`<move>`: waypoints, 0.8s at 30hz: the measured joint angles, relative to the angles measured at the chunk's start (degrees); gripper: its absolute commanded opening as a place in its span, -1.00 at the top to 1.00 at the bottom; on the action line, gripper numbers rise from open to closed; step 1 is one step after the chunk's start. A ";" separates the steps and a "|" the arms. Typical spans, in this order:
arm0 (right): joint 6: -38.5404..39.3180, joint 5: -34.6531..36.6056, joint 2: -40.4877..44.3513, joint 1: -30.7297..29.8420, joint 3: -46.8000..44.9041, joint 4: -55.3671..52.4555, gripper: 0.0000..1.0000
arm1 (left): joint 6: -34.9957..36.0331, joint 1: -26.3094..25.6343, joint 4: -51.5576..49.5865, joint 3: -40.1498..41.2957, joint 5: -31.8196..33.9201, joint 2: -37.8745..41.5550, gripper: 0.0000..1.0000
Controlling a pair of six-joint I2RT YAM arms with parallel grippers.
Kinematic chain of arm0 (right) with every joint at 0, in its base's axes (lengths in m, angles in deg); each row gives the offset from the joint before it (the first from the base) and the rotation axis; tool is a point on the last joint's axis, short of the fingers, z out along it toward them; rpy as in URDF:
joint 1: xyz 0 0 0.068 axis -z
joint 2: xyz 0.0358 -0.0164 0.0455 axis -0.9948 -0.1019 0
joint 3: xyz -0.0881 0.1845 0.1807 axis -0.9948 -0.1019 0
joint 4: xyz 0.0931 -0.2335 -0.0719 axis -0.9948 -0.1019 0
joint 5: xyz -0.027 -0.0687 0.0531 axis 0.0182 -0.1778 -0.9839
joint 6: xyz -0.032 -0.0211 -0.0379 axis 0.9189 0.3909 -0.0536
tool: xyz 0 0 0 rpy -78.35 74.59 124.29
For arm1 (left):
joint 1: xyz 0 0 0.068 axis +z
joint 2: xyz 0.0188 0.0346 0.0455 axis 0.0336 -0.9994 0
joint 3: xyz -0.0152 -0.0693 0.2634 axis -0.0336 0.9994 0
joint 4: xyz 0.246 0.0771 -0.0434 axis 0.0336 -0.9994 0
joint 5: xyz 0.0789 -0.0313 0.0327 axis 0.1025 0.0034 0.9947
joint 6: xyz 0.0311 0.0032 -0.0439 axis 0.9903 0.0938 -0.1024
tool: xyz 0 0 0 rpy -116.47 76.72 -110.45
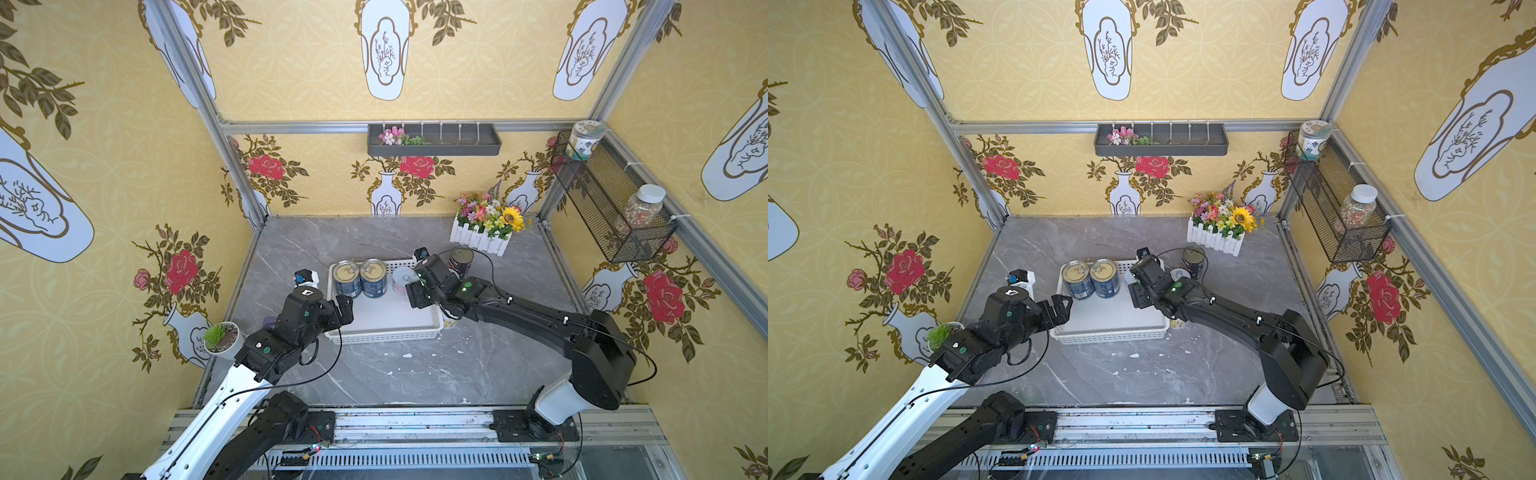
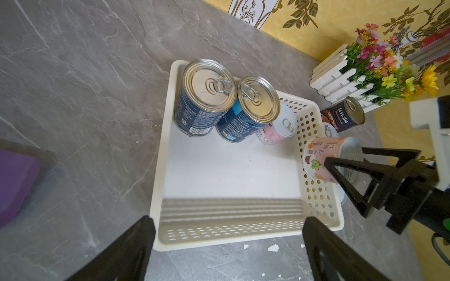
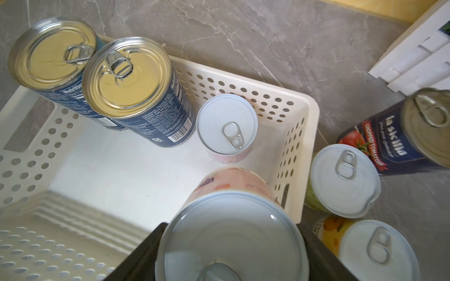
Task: Put the canned food in the basket
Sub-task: Place the canned food in the basket.
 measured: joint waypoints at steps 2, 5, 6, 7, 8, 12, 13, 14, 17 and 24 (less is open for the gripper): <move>-0.02 0.07 -2.14 0.00 1.46 -0.35 -0.44 | 0.00 0.00 0.00 0.00 0.00 0.11 -1.00; -0.11 1.16 -5.77 0.02 3.91 -1.66 -0.44 | 0.00 0.00 0.02 0.00 0.00 0.52 -1.00; -0.13 1.60 -6.88 0.15 4.48 -1.92 -0.44 | 0.00 0.00 0.00 0.00 0.00 0.50 -1.00; -0.13 1.77 -7.69 0.17 4.85 -2.14 -0.44 | 0.00 0.00 0.00 0.00 0.00 0.44 -1.00; -0.13 1.95 -8.74 0.24 5.29 -2.32 -0.44 | 0.00 0.00 0.00 0.00 0.00 0.35 -1.00; -0.20 2.19 -10.67 0.59 6.93 -1.79 -0.45 | 0.00 0.00 0.00 0.00 -0.02 0.39 -1.00; -0.20 2.08 -10.99 0.79 7.17 -1.38 -0.46 | 0.00 0.00 0.00 0.00 0.00 0.55 -1.00; -0.20 1.84 -11.30 1.05 7.34 -0.98 -0.46 | 0.00 0.00 0.02 0.00 0.00 0.61 -1.00; -0.26 0.66 -12.35 2.08 8.04 0.17 -0.46 | 0.00 0.00 0.00 0.00 -0.02 0.52 -1.00; -0.44 -0.55 -15.45 4.39 11.23 2.25 -0.45 | 0.00 0.00 0.00 0.00 0.00 0.68 -1.00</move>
